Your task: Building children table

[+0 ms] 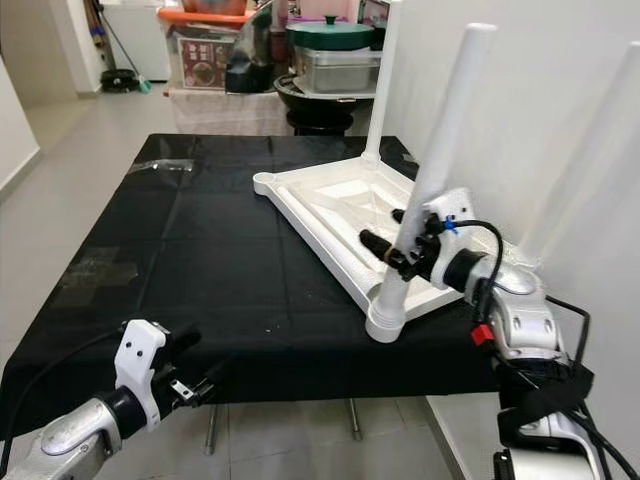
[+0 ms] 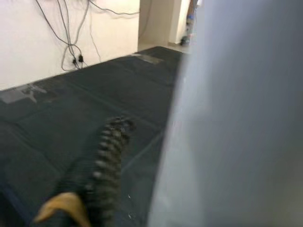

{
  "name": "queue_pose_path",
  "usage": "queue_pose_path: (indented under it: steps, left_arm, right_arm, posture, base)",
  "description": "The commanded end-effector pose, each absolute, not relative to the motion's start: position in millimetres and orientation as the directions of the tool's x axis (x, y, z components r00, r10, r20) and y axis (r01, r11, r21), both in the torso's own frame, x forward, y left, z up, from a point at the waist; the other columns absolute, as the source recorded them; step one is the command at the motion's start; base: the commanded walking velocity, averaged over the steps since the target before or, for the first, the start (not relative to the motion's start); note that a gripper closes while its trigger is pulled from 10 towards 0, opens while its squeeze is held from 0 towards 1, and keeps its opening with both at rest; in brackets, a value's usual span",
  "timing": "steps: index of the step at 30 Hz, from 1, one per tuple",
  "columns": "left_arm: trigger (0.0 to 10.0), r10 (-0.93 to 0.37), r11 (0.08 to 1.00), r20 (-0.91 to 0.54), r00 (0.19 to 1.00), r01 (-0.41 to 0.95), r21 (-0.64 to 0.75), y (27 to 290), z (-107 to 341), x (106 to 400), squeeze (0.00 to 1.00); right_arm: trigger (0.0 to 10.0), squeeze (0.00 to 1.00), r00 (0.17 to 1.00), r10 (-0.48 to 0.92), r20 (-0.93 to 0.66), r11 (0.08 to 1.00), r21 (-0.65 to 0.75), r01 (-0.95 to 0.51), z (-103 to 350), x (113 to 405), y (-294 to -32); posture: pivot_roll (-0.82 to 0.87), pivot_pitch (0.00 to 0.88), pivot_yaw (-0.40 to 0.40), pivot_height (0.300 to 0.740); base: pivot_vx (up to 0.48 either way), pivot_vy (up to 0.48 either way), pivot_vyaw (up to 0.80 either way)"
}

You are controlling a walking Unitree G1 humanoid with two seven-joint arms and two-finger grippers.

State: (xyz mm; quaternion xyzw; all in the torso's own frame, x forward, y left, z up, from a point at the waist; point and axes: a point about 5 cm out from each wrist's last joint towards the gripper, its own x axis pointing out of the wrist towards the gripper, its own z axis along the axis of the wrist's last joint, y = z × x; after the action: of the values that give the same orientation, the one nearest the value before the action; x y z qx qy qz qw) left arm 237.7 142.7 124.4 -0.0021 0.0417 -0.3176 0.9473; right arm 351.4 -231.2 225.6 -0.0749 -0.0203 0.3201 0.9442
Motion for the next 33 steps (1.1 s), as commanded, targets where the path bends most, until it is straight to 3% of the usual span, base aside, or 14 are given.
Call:
queue_pose_path:
  steps: [1, 10, 11, 13, 15, 16, 18, 20, 21, 23, 27, 28, 32, 33]
  left_arm:
    - [10.0, -0.605, 0.795, -0.089, 0.791, 0.606, -0.022, 143.9, 124.3, 237.9, 0.0]
    - [10.0, -0.601, 0.799, -0.093, 0.794, 0.601, -0.021, 145.5, 123.9, 236.0, 0.0]
    - [10.0, -0.601, 0.798, -0.094, 0.794, 0.602, -0.022, 145.3, 123.5, 235.7, 0.0]
    - [10.0, -0.602, 0.798, -0.093, 0.793, 0.602, -0.025, 144.1, 123.3, 236.3, 0.0]
    - [10.0, -0.602, 0.798, -0.093, 0.793, 0.602, -0.025, 144.1, 123.3, 236.3, 0.0]
    - [10.0, -0.602, 0.798, -0.092, 0.793, 0.602, -0.026, 143.4, 123.4, 236.9, 0.0]
    - [10.0, -0.604, 0.796, -0.089, 0.792, 0.604, -0.028, 141.6, 123.7, 237.6, 0.0]
    - [10.0, -0.609, 0.793, -0.086, 0.789, 0.609, -0.029, 139.0, 123.8, 238.7, 0.0]
    - [10.0, -0.609, 0.793, -0.086, 0.789, 0.609, -0.029, 139.0, 123.8, 238.7, 0.0]
    - [10.0, -0.607, 0.794, -0.084, 0.79, 0.607, -0.025, 138.6, 124.2, 240.1, 0.0]
    - [10.0, -0.604, 0.796, -0.084, 0.792, 0.605, -0.022, 138.9, 124.3, 240.6, 0.0]
    - [10.0, -0.6, 0.8, -0.082, 0.796, 0.6, -0.021, 139.9, 124.6, 241.2, 0.0]
    - [10.0, -0.591, 0.806, -0.082, 0.803, 0.591, -0.021, 141.6, 124.0, 240.9, 0.0]
    - [10.0, -0.588, 0.808, -0.083, 0.805, 0.588, -0.022, 141.9, 123.3, 240.2, 0.0]
  right_arm:
    - [0.0, 0.0, 0.793, 0.608, -0.031, 0.778, -0.176, -0.603, 221.5, 357.4, -221.0]
    - [0.0, 0.0, 0.928, 0.369, -0.046, 0.906, -0.204, -0.371, 210.6, 370.4, -233.4]
    - [0.0, 0.0, 0.982, 0.182, -0.054, 0.967, -0.17, -0.188, 207.8, 373.4, -247.7]
    - [0.0, 0.0, 0.988, -0.134, -0.072, 0.981, -0.151, 0.122, 199.7, 370.0, -266.1]
    - [0.0, 0.0, 0.988, -0.134, -0.072, 0.981, -0.151, 0.122, 199.7, 370.0, -266.1]
    - [0.0, 0.0, 0.967, -0.243, -0.073, 0.961, -0.155, 0.23, 196.0, 365.8, -270.5]
    - [0.0, 0.0, 0.945, -0.32, -0.074, 0.939, -0.159, 0.306, 187.7, 359.1, -262.6]
    - [0.0, 0.0, 0.914, -0.401, -0.06, 0.907, -0.168, 0.387, 176.4, 349.0, -238.8]
    - [0.0, 0.0, 0.914, -0.401, -0.06, 0.907, -0.168, 0.387, 176.4, 349.0, -238.8]
    - [0.0, 0.0, 0.927, -0.367, -0.074, 0.925, -0.137, 0.355, 170.1, 348.2, -203.3]
    - [0.0, 0.0, 0.937, -0.34, -0.081, 0.936, -0.125, 0.329, 169.2, 349.1, -192.0]
    - [10.0, 0.0, 0.95, -0.3, -0.087, 0.952, -0.093, 0.292, 171.0, 352.8, -181.2]
    - [10.0, 0.0, 0.982, -0.19, -0.02, 0.978, -0.096, 0.187, 185.0, 360.4, -171.3]
    - [10.0, 0.49, 0.984, -0.177, 0.025, 0.98, -0.09, 0.178, 192.0, 362.4, -177.6]
  posture:
    - [0.09, 0.0, -0.072, 0.74]
    - [0.08, 0.0, -0.07, 0.74]
    - [0.08, 0.0, -0.07, 0.74]
    - [0.08, 0.0, -0.066, 0.74]
    - [0.08, 0.0, -0.066, 0.74]
    - [0.08, 0.0, -0.066, 0.74]
    - [0.08, 0.0, -0.061, 0.74]
    - [0.07, 0.0, -0.059, 0.74]
    - [0.07, 0.0, -0.059, 0.74]
    - [0.08, 0.0, -0.064, 0.74]
    - [0.08, 0.0, -0.064, 0.74]
    - [0.08, 0.0, -0.07, 0.74]
    - [0.08, 0.0, -0.077, 0.74]
    - [0.08, 0.0, -0.08, 0.74]
  base:
    - [0.0, 0.0, 0.0]
    - [0.0, 0.0, 0.0]
    - [0.0, 0.0, 0.0]
    - [0.0, 0.0, 0.0]
    - [0.0, 0.0, 0.0]
    - [0.0, 0.0, 0.0]
    - [0.0, 0.0, 0.0]
    - [0.0, 0.0, 0.0]
    - [0.0, 0.0, 0.0]
    - [0.0, 0.0, 0.0]
    - [0.0, 0.0, 0.0]
    - [0.0, 0.0, 0.0]
    - [0.0, 0.0, 0.0]
    - [0.0, 0.0, 0.0]
